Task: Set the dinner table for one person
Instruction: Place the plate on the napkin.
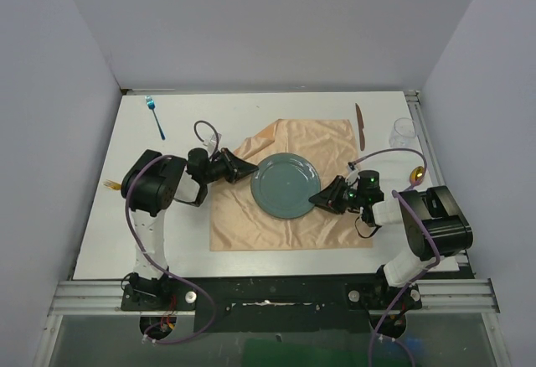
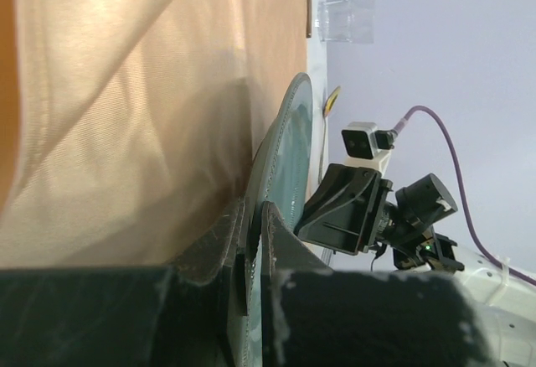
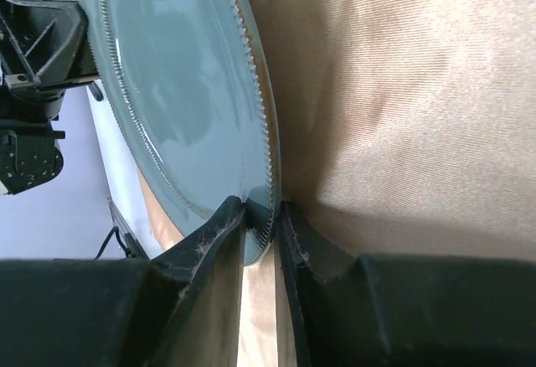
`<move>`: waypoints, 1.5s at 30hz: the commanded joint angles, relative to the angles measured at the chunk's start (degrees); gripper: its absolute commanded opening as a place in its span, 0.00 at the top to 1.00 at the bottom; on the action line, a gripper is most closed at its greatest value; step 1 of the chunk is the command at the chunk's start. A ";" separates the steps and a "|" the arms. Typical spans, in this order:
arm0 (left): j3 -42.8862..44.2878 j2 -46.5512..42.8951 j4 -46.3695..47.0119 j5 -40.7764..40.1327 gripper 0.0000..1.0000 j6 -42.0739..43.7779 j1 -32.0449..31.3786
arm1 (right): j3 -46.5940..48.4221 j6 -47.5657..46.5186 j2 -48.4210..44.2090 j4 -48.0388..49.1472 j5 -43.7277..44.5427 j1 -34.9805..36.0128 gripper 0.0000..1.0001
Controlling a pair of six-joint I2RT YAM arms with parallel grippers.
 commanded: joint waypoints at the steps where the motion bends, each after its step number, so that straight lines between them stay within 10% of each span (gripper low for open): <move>1: -0.08 1.81 2.86 14.25 1.00 -1.68 -7.45 | 6.68 -1.70 -1.27 11.01 -6.57 2.54 1.00; 21: -0.22 4.77 5.08 15.10 1.00 -2.63 -7.36 | 7.14 -1.22 1.11 12.74 -7.42 2.29 1.00; 28: -1.11 4.74 5.14 15.83 1.00 -2.55 -6.54 | 8.19 -1.98 0.03 10.39 -7.24 2.25 0.74; 34: -3.23 1.69 5.60 16.28 0.68 -2.51 -4.20 | 9.09 -3.65 -3.56 5.79 -7.37 1.89 0.60; 45: -0.87 -8.23 -12.23 14.37 0.62 7.79 -0.96 | 16.90 -13.94 -11.73 -14.19 -2.63 1.51 0.50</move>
